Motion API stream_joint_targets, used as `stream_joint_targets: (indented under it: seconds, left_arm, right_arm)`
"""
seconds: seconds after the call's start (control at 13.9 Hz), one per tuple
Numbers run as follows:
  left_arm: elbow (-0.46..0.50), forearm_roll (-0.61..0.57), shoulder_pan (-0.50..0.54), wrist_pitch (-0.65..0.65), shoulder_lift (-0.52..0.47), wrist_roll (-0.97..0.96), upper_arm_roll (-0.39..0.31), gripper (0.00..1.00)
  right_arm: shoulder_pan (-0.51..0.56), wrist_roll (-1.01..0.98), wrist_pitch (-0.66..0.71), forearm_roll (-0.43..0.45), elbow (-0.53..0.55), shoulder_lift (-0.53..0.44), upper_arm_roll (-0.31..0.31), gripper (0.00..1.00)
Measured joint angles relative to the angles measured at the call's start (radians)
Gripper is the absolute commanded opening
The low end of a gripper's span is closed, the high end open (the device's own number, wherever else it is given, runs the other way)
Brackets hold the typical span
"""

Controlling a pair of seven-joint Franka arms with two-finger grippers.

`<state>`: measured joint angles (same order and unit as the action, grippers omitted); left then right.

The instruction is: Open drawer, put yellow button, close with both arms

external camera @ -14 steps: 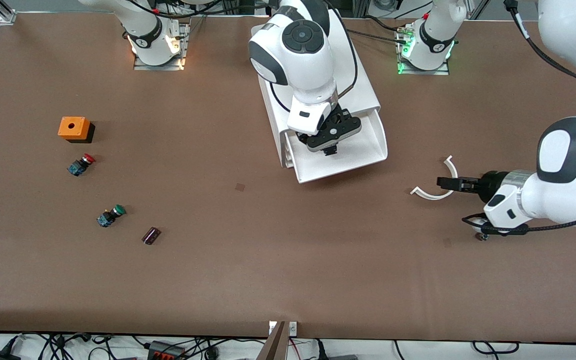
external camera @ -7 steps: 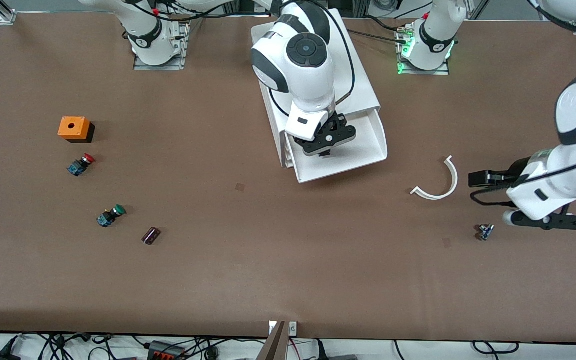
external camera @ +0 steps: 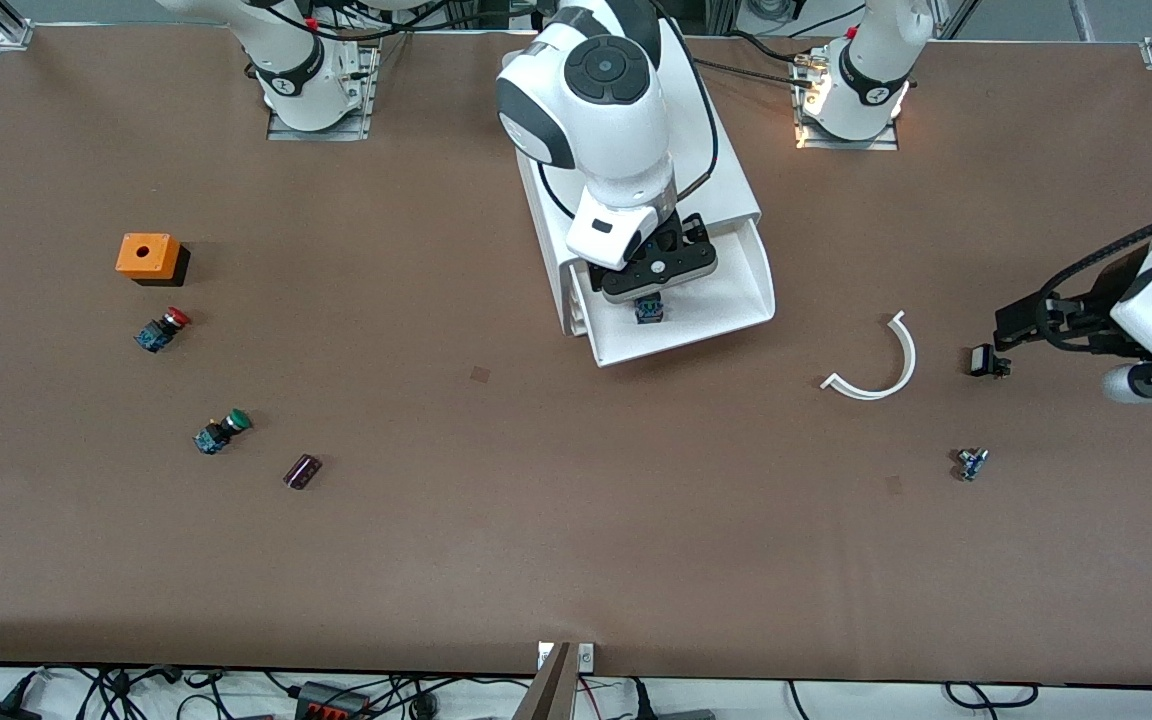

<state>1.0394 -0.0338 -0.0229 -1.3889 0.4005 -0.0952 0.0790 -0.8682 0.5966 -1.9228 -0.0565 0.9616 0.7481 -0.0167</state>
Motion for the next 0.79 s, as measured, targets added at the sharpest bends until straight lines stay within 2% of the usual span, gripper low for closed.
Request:
stream_joint_targets:
  seconds: [0.14,0.29,0.65,0.79]
  left_arm:
    - [0.046,0.002,-0.001,-0.024,-0.026,-0.038,0.000,1.00]
    - [0.108,0.013,-0.013,-0.080,-0.038,-0.082,0.002,1.00]
    - [0.361,0.018,-0.108,-0.404,-0.029,-0.393,0.041,1.00]
    - [0.417,0.018,-0.173,-0.512,-0.005,-0.528,0.049,1.00]
  right_arm:
    - [0.040,0.005,0.085,0.000,-0.017,-0.022,-0.014,1.00]
    - [0.133,0.004,0.194,0.002,-0.024,-0.065,-0.019,1.00]
    - [0.368,-0.150,0.395,0.032,-0.023,-0.123,-0.021,1.00]
    - [0.466,-0.261,0.431,0.036,-0.023,-0.126,-0.023,1.00]
